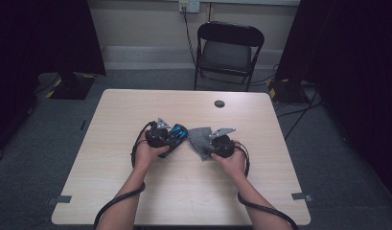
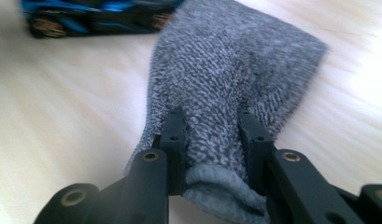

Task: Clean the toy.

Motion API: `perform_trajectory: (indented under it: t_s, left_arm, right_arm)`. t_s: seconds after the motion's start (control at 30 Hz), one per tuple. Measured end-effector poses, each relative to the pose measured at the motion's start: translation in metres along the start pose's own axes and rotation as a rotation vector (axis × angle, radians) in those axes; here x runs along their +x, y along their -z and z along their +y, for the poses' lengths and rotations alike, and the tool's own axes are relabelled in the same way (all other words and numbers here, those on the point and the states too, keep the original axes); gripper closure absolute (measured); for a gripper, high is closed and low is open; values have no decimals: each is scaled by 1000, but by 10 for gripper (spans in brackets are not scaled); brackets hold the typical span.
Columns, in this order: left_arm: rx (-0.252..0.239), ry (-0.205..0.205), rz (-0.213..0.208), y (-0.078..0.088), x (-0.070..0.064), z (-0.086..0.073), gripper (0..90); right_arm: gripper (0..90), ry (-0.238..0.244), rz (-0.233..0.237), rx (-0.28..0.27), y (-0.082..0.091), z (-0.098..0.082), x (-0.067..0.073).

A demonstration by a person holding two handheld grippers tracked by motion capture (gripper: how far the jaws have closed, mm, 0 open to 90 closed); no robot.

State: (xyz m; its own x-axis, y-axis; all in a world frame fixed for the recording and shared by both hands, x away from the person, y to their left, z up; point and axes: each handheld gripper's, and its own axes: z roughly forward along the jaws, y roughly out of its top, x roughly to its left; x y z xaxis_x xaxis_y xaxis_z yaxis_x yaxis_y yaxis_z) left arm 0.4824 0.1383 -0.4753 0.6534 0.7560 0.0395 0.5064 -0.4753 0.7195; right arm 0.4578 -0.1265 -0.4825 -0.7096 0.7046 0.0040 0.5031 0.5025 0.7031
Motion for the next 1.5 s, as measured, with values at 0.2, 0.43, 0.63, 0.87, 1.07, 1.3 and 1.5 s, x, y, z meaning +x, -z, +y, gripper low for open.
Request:
perform_trajectory:
  t_s: [0.2,0.43,0.63,0.87,1.07,1.3,1.5]
  left_arm:
    - [-3,5,-2,0,0,0,460]
    - [-1,7,-1,0,-1,-1,460]
    - [1,9,0,0,-1,0,460]
    - [0,14,-1,0,-1,-1,460]
    - [0,13,1,0,-1,0,460]
    - [-1,13,-1,0,-1,0,460]
    - [-1,10,4,0,-1,0,460]
  right_arm:
    - [683,33,62,-15,-5,3,17]
    - [683,60,142,-52,-8,5,35]
    - [683,92,194,-75,-12,4,52]
    - [683,101,232,-91,-14,2,65]
    - [683,101,256,-105,-14,2,71]
    - [683,135,297,-113,-13,0,81]
    - [683,162,319,-105,-11,-1,86]
